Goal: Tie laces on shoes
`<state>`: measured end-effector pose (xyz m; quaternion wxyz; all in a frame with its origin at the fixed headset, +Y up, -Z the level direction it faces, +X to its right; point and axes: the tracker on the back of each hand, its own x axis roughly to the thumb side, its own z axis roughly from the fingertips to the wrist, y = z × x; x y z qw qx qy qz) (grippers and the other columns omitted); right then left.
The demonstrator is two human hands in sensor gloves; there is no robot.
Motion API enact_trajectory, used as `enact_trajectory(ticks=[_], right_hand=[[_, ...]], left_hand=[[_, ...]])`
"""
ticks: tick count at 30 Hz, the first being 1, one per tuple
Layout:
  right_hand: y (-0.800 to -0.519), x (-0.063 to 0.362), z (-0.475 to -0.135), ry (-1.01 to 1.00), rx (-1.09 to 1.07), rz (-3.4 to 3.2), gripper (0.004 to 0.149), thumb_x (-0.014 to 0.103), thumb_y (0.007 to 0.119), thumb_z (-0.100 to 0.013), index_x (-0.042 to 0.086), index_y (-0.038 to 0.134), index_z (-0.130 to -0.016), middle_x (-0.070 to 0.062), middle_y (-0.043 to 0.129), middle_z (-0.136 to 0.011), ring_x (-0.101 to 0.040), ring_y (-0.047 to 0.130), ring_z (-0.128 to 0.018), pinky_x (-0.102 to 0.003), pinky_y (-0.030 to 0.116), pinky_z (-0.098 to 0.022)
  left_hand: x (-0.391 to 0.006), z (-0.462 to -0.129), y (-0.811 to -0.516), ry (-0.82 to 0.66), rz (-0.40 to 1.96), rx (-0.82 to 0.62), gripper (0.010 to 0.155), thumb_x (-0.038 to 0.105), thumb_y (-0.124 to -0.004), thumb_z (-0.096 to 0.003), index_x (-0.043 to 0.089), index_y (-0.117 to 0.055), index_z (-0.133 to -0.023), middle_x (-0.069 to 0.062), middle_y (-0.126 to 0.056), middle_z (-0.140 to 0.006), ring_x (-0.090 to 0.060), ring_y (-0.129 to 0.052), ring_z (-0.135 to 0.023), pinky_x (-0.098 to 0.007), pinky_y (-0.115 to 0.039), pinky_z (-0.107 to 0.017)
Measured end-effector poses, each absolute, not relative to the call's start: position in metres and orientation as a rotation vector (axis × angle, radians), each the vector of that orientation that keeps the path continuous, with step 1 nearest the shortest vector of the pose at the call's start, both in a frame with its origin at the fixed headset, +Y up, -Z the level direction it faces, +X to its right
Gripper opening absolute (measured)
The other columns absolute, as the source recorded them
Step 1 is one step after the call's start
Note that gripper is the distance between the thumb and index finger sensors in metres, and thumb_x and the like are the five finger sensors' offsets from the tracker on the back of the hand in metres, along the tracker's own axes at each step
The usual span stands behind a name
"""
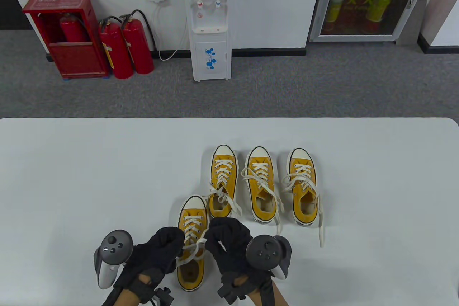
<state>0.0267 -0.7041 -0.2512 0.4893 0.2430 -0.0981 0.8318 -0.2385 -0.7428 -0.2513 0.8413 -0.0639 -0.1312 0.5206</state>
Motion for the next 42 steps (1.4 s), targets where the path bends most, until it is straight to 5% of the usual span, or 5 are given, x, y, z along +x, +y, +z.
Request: enact_trajectory(ticks=[8,12,17,31,42], right_hand=[[-0.698,0.019,-0.243,-0.258,0.613,1.913,0.046,0.042,0.074,-0.043,0.011,0.082,-0.076,-0.008,0.07,-0.094,-0.036,0.078,-0.087,-0.069,0.05,-0.068],[-0.697,0.019,-0.241,-0.26,0.604,1.866,0.046,0.043,0.074,-0.043,0.011,0.083,-0.075,-0.008,0.071,-0.093,-0.036,0.079,-0.087,-0.069,0.05,-0.068],[-0.7,0.027,-0.246,-0.264,0.536,1.817,0.046,0.043,0.075,-0.043,0.012,0.083,-0.075,-0.008,0.071,-0.093,-0.036,0.079,-0.086,-0.068,0.051,-0.068],[-0.731,0.039,-0.263,-0.277,0.287,2.04,0.046,0.044,0.076,-0.043,0.012,0.081,-0.076,-0.008,0.067,-0.095,-0.036,0.075,-0.089,-0.069,0.045,-0.069],[-0.739,0.011,-0.262,-0.244,0.334,2.244,0.051,0.042,0.077,-0.044,0.013,0.079,-0.086,-0.01,0.061,-0.102,-0.038,0.07,-0.094,-0.071,0.042,-0.069]], left_hand=[[-0.217,-0.24,-0.727,-0.388,0.753,-0.024,0.08,0.075,-0.082,-0.0361,0.029,-0.069,-0.1,0.004,-0.095,-0.073,-0.008,-0.099,-0.018,-0.036,-0.092,-0.02],[-0.214,-0.238,-0.725,-0.384,0.68,0.009,0.058,0.061,-0.087,-0.0412,0.033,-0.081,-0.091,0.006,-0.097,-0.065,-0.007,-0.097,-0.013,-0.035,-0.092,-0.017],[-0.219,-0.24,-0.724,-0.378,0.769,-0.011,0.041,0.047,-0.084,-0.0457,0.033,-0.089,-0.084,0.006,-0.1,-0.061,-0.008,-0.098,-0.011,-0.036,-0.092,-0.016],[-0.224,-0.245,-0.728,-0.41,1.159,-0.155,0.042,0.048,-0.081,-0.0471,0.028,-0.089,-0.083,0.006,-0.103,-0.057,-0.009,-0.1,-0.01,-0.037,-0.093,-0.014],[-0.228,-0.248,-0.739,-0.335,1.436,-0.236,0.043,0.046,-0.078,-0.0487,0.027,-0.085,-0.086,0.006,-0.104,-0.059,-0.007,-0.099,-0.008,-0.035,-0.093,-0.013]])
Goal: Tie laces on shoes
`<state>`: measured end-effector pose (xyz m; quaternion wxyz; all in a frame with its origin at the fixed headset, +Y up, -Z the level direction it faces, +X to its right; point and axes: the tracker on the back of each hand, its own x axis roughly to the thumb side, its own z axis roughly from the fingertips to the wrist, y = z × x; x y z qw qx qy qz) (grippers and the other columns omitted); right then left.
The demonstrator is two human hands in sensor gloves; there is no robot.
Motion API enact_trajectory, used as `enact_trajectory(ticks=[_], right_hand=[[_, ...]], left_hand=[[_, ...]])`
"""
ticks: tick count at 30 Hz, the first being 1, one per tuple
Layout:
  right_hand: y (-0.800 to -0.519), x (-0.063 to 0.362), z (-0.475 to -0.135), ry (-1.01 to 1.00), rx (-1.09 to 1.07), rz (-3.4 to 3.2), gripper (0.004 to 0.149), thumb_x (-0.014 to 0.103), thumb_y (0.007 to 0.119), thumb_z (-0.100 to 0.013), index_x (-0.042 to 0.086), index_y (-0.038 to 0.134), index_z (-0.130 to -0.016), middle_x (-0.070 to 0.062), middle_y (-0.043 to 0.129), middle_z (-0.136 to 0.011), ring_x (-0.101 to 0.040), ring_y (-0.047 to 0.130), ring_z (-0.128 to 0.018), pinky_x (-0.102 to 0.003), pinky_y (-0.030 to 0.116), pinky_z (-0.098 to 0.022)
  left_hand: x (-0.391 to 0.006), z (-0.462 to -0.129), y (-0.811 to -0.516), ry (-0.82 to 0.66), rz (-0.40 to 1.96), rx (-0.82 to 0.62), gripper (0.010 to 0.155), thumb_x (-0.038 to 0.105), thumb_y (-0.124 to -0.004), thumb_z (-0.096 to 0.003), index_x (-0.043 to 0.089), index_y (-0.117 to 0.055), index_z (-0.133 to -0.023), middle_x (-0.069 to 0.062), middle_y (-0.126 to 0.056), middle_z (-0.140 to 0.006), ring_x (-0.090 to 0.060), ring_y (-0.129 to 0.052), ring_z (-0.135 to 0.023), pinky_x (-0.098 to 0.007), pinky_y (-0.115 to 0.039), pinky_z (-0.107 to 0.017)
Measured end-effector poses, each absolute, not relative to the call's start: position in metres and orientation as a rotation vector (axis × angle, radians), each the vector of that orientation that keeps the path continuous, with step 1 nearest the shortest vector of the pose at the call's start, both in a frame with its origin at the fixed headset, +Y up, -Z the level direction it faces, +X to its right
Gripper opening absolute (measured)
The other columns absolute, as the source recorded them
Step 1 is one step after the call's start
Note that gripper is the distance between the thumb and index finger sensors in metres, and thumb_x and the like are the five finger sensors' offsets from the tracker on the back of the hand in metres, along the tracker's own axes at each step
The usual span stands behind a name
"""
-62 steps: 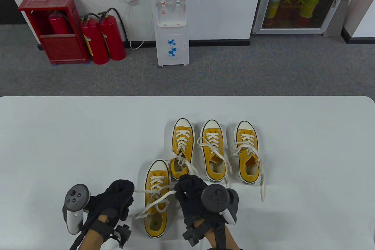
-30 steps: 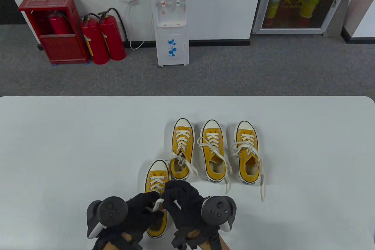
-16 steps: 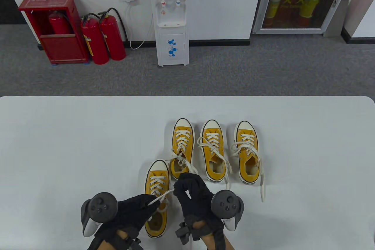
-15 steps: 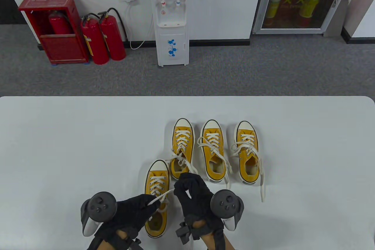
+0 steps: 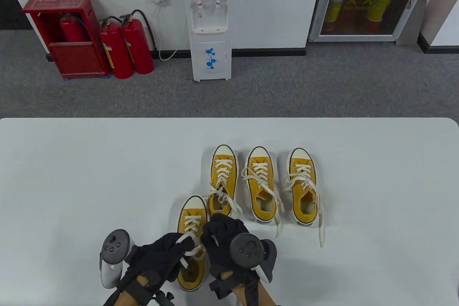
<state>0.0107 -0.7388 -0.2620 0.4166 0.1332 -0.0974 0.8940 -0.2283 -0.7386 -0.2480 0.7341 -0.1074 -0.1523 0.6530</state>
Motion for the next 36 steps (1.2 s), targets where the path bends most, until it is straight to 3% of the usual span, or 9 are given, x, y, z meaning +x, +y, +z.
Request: enact_trajectory(ticks=[6,12,15,19,24,36], right_hand=[[-0.736,0.015,-0.257,-0.252,0.404,2.181,0.05,0.033,0.079,-0.045,0.017,0.078,-0.091,-0.009,0.06,-0.104,-0.038,0.069,-0.095,-0.071,0.043,-0.069],[-0.736,0.003,-0.253,-0.099,0.543,2.157,0.06,0.036,0.086,-0.043,0.023,0.071,-0.1,-0.009,0.046,-0.112,-0.042,0.056,-0.103,-0.073,0.038,-0.07],[-0.739,-0.004,-0.252,-0.07,0.549,2.147,0.057,0.037,0.086,-0.042,0.025,0.076,-0.097,-0.009,0.047,-0.112,-0.042,0.055,-0.103,-0.073,0.038,-0.07],[-0.74,-0.007,-0.25,-0.082,0.48,2.113,0.044,0.038,0.085,-0.043,0.022,0.09,-0.083,-0.009,0.059,-0.107,-0.042,0.062,-0.101,-0.072,0.041,-0.069],[-0.74,0.001,-0.251,-0.081,0.438,2.055,0.044,0.039,0.082,-0.044,0.016,0.088,-0.08,-0.008,0.063,-0.104,-0.041,0.065,-0.098,-0.071,0.042,-0.069],[-0.732,0.008,-0.25,-0.096,0.467,1.886,0.046,0.046,0.085,-0.041,0.013,0.091,-0.072,-0.007,0.071,-0.097,-0.038,0.074,-0.092,-0.07,0.047,-0.068]], left_hand=[[-0.235,-0.249,-0.744,-0.287,1.547,-0.254,0.045,0.045,-0.076,-0.0498,0.028,-0.08,-0.091,0.007,-0.104,-0.063,-0.007,-0.099,-0.01,-0.035,-0.093,-0.014],[-0.235,-0.25,-0.744,-0.311,1.55,-0.256,0.048,0.044,-0.075,-0.0504,0.029,-0.075,-0.096,0.007,-0.103,-0.065,-0.006,-0.099,-0.012,-0.034,-0.093,-0.015],[-0.233,-0.249,-0.743,-0.323,1.532,-0.254,0.048,0.043,-0.075,-0.0503,0.029,-0.074,-0.097,0.007,-0.102,-0.067,-0.006,-0.099,-0.013,-0.034,-0.093,-0.016],[-0.231,-0.249,-0.742,-0.332,1.525,-0.26,0.048,0.042,-0.075,-0.0503,0.029,-0.074,-0.097,0.007,-0.102,-0.068,-0.007,-0.099,-0.014,-0.035,-0.093,-0.018],[-0.237,-0.249,-0.743,-0.266,1.521,-0.219,0.048,0.039,-0.075,-0.0503,0.029,-0.073,-0.097,0.005,-0.099,-0.071,-0.008,-0.101,-0.018,-0.035,-0.093,-0.021],[-0.246,-0.247,-0.75,-0.053,1.487,-0.138,0.046,0.033,-0.076,-0.0486,0.028,-0.076,-0.094,0.001,-0.098,-0.073,-0.005,-0.106,-0.023,-0.031,-0.096,-0.02]])
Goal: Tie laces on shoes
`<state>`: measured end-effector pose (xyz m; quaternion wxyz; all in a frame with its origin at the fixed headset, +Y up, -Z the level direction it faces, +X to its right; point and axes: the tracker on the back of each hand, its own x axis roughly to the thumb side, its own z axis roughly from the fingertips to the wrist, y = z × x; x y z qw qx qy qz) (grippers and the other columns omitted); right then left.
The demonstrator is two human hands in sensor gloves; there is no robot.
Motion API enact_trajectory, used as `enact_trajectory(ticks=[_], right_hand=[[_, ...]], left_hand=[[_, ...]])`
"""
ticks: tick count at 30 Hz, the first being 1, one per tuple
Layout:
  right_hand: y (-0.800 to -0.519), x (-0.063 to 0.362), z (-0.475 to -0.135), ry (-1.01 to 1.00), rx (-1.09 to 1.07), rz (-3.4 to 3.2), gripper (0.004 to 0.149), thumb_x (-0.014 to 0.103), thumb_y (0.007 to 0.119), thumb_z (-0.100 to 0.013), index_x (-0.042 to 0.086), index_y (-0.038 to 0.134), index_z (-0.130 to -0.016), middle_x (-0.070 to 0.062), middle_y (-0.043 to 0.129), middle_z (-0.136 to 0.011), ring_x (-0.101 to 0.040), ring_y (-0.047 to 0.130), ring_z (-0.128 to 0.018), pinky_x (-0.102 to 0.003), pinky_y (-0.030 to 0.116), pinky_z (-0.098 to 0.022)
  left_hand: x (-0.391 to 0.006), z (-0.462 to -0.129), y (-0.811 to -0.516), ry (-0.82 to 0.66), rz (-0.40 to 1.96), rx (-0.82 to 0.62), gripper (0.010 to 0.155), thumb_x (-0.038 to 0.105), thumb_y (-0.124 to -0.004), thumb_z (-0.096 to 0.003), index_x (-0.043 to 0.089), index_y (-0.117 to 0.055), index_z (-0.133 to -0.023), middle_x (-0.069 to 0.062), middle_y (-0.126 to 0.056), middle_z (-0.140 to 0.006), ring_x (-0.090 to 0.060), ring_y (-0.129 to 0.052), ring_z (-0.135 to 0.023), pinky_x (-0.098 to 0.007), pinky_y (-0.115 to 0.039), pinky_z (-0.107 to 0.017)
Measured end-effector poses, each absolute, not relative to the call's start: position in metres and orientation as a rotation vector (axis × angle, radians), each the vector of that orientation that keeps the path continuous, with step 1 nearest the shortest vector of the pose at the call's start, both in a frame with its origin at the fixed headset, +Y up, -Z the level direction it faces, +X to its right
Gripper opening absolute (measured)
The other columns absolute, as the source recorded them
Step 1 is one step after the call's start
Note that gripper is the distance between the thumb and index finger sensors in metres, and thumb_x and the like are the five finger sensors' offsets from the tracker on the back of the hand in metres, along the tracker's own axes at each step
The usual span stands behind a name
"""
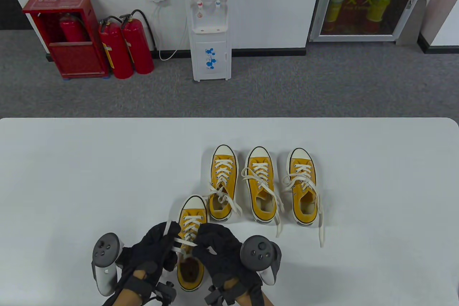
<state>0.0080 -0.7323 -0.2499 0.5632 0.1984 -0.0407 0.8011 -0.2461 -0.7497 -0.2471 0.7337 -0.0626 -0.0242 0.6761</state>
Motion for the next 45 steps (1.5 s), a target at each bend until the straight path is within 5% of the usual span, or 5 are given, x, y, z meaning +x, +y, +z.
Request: enact_trajectory(ticks=[31,45], right_hand=[[-0.734,-0.006,-0.242,-0.103,0.656,2.023,0.043,0.047,0.087,-0.041,0.02,0.095,-0.074,-0.008,0.067,-0.102,-0.039,0.069,-0.096,-0.071,0.045,-0.069],[-0.742,-0.008,-0.245,-0.042,0.637,2.161,0.044,0.046,0.087,-0.041,0.021,0.095,-0.076,-0.008,0.064,-0.105,-0.04,0.065,-0.099,-0.072,0.042,-0.07]], left_hand=[[-0.25,-0.245,-0.754,0.019,1.642,-0.167,0.044,0.032,-0.074,-0.0497,0.032,-0.078,-0.093,0.0,-0.094,-0.09,-0.017,-0.115,-0.062,-0.035,-0.099,-0.033],[-0.249,-0.244,-0.753,-0.048,1.795,-0.228,0.041,0.031,-0.078,-0.0495,0.035,-0.08,-0.091,0.002,-0.093,-0.09,-0.018,-0.112,-0.063,-0.038,-0.096,-0.039]])
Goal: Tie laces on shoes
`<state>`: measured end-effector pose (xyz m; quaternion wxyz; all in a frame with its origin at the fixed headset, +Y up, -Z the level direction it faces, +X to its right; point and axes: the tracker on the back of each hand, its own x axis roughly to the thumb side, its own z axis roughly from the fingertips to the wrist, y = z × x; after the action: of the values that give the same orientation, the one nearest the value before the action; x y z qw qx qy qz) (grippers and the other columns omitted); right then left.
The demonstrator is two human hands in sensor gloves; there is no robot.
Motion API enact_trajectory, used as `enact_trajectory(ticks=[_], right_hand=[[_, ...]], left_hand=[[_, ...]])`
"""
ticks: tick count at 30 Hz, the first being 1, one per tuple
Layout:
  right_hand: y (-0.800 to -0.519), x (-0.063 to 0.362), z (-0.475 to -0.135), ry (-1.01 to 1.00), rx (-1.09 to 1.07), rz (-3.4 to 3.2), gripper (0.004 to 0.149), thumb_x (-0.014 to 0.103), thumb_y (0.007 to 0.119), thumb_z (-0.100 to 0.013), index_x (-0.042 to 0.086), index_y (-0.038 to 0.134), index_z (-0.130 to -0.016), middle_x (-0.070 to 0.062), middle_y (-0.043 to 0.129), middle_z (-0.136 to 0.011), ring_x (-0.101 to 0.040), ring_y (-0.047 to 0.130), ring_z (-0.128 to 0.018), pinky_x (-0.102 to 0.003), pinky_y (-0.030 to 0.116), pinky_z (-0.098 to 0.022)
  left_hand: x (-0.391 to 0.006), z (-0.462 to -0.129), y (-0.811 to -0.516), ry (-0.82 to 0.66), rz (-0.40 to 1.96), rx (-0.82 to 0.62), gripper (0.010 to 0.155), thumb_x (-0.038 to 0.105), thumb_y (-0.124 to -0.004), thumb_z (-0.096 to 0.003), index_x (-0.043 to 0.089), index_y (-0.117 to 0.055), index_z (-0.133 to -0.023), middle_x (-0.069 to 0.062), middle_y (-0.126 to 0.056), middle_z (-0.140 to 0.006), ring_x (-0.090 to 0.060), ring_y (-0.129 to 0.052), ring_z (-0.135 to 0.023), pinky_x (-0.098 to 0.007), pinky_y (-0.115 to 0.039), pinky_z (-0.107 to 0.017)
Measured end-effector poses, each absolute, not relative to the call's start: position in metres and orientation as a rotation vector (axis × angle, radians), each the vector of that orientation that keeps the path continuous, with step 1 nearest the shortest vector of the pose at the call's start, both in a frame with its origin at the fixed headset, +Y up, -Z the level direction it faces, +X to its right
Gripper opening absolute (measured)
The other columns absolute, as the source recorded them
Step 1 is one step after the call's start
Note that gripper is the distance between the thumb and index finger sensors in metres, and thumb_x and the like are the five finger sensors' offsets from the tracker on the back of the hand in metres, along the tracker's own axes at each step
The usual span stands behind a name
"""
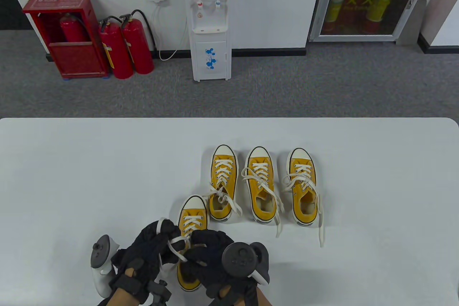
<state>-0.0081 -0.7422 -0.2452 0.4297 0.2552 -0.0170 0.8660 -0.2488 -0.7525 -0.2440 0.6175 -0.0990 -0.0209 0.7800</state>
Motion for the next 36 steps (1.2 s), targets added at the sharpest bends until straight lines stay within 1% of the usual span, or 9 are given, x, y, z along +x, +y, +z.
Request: enact_trajectory(ticks=[6,10,20,27,30,31,33,35,36], right_hand=[[-0.741,0.0,-0.251,-0.021,0.602,2.12,0.051,0.047,0.089,-0.04,0.018,0.089,-0.082,-0.008,0.059,-0.107,-0.041,0.062,-0.1,-0.072,0.04,-0.07],[-0.738,0.01,-0.254,-0.064,0.545,2.038,0.05,0.046,0.087,-0.041,0.016,0.088,-0.081,-0.008,0.06,-0.106,-0.04,0.065,-0.099,-0.072,0.041,-0.07],[-0.738,0.013,-0.254,-0.113,0.5,1.977,0.053,0.042,0.086,-0.042,0.015,0.08,-0.087,-0.008,0.059,-0.105,-0.038,0.07,-0.095,-0.07,0.046,-0.069],[-0.739,0.012,-0.254,-0.121,0.503,1.976,0.062,0.038,0.088,-0.041,0.016,0.069,-0.095,-0.009,0.05,-0.108,-0.038,0.069,-0.095,-0.069,0.048,-0.069],[-0.739,0.009,-0.254,-0.109,0.519,1.99,0.07,0.038,0.089,-0.04,0.018,0.062,-0.102,-0.009,0.047,-0.11,-0.039,0.067,-0.097,-0.069,0.048,-0.069],[-0.74,0.007,-0.253,-0.088,0.533,2.007,0.074,0.038,0.089,-0.041,0.02,0.056,-0.105,-0.009,0.042,-0.111,-0.039,0.065,-0.098,-0.07,0.046,-0.069],[-0.741,0.005,-0.252,-0.098,0.535,2.025,0.078,0.037,0.089,-0.041,0.023,0.051,-0.107,-0.008,0.04,-0.112,-0.04,0.064,-0.099,-0.07,0.046,-0.069],[-0.742,0.002,-0.252,-0.068,0.544,2.041,0.074,0.037,0.088,-0.041,0.023,0.056,-0.106,-0.009,0.04,-0.112,-0.041,0.062,-0.1,-0.07,0.045,-0.069],[-0.742,0.001,-0.252,-0.06,0.542,2.046,0.068,0.037,0.087,-0.042,0.023,0.063,-0.103,-0.009,0.041,-0.113,-0.041,0.061,-0.1,-0.07,0.045,-0.069]], left_hand=[[-0.251,-0.244,-0.749,-0.057,1.79,-0.201,0.041,0.028,-0.08,-0.0485,0.035,-0.081,-0.089,0.002,-0.093,-0.088,-0.017,-0.111,-0.058,-0.037,-0.095,-0.04],[-0.253,-0.243,-0.746,-0.063,1.799,-0.187,0.041,0.027,-0.08,-0.0482,0.034,-0.082,-0.089,0.002,-0.093,-0.087,-0.018,-0.11,-0.057,-0.038,-0.094,-0.04],[-0.244,-0.242,-0.736,-0.174,1.706,-0.173,0.041,0.025,-0.08,-0.0477,0.033,-0.083,-0.088,0.001,-0.095,-0.086,-0.019,-0.11,-0.054,-0.039,-0.093,-0.039],[-0.236,-0.24,-0.731,-0.247,1.652,-0.189,0.041,0.025,-0.08,-0.0474,0.033,-0.085,-0.087,0.001,-0.095,-0.085,-0.019,-0.11,-0.052,-0.039,-0.093,-0.038],[-0.234,-0.239,-0.731,-0.27,1.641,-0.201,0.041,0.025,-0.081,-0.0473,0.033,-0.085,-0.087,0.001,-0.096,-0.085,-0.019,-0.11,-0.052,-0.039,-0.093,-0.038],[-0.233,-0.239,-0.73,-0.282,1.637,-0.206,0.041,0.025,-0.081,-0.0473,0.033,-0.085,-0.087,0.001,-0.096,-0.085,-0.019,-0.11,-0.052,-0.039,-0.093,-0.038],[-0.231,-0.239,-0.73,-0.308,1.63,-0.218,0.041,0.025,-0.08,-0.0474,0.033,-0.085,-0.087,0.001,-0.096,-0.085,-0.019,-0.11,-0.052,-0.039,-0.093,-0.038],[-0.23,-0.239,-0.729,-0.322,1.624,-0.224,0.041,0.025,-0.081,-0.0473,0.033,-0.085,-0.087,0.001,-0.096,-0.084,-0.019,-0.11,-0.051,-0.039,-0.093,-0.038],[-0.229,-0.239,-0.729,-0.325,1.621,-0.225,0.041,0.025,-0.081,-0.0473,0.033,-0.085,-0.087,0.001,-0.096,-0.084,-0.019,-0.11,-0.051,-0.04,-0.093,-0.038]])
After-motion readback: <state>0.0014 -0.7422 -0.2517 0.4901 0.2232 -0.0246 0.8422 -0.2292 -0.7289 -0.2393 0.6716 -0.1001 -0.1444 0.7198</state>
